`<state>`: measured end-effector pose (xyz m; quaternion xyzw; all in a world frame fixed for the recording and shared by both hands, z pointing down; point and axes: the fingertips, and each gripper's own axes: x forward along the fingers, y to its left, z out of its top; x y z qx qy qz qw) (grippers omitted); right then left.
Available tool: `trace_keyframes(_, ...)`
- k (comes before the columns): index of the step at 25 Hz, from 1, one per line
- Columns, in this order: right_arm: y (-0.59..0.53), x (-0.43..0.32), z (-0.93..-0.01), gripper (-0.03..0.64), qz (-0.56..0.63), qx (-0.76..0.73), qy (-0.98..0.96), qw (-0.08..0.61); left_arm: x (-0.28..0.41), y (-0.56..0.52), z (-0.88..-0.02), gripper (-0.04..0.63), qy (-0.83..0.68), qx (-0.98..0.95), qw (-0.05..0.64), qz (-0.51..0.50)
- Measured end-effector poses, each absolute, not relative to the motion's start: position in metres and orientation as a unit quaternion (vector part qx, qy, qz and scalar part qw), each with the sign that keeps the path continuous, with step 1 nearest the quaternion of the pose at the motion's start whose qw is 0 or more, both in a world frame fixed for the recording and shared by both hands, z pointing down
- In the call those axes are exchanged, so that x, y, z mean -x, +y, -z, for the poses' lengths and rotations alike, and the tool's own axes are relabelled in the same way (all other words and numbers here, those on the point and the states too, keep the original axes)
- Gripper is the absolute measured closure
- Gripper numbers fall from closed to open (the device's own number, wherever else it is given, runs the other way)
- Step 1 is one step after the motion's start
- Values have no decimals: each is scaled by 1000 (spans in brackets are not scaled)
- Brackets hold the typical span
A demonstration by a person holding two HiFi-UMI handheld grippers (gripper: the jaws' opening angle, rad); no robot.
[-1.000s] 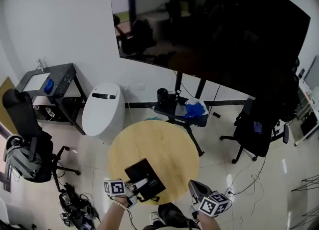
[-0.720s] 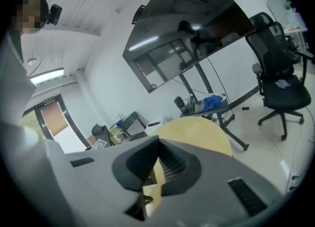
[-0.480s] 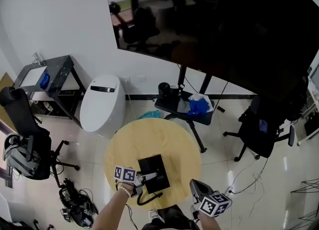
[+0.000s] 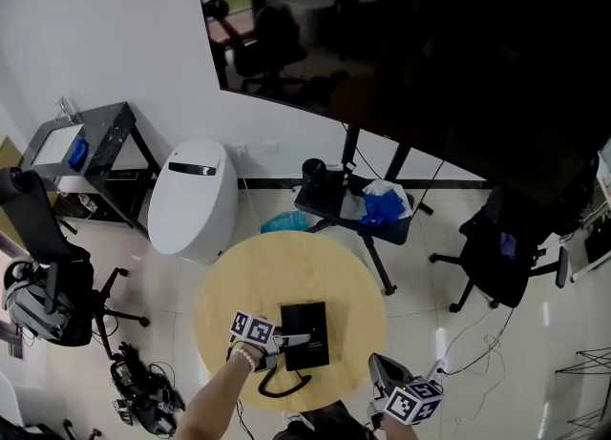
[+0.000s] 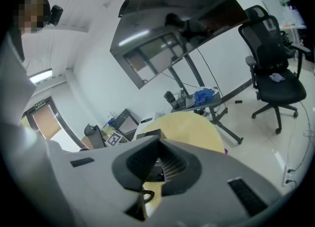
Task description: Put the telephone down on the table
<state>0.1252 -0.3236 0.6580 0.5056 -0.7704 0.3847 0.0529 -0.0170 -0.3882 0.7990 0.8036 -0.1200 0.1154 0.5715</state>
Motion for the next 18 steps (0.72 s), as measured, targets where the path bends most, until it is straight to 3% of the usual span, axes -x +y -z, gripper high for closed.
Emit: trace_keyframes(18, -339, -131, -667, 605, -393, -507, -765, 61, 15, -394, -813, 417, -132, -824, 529, -152)
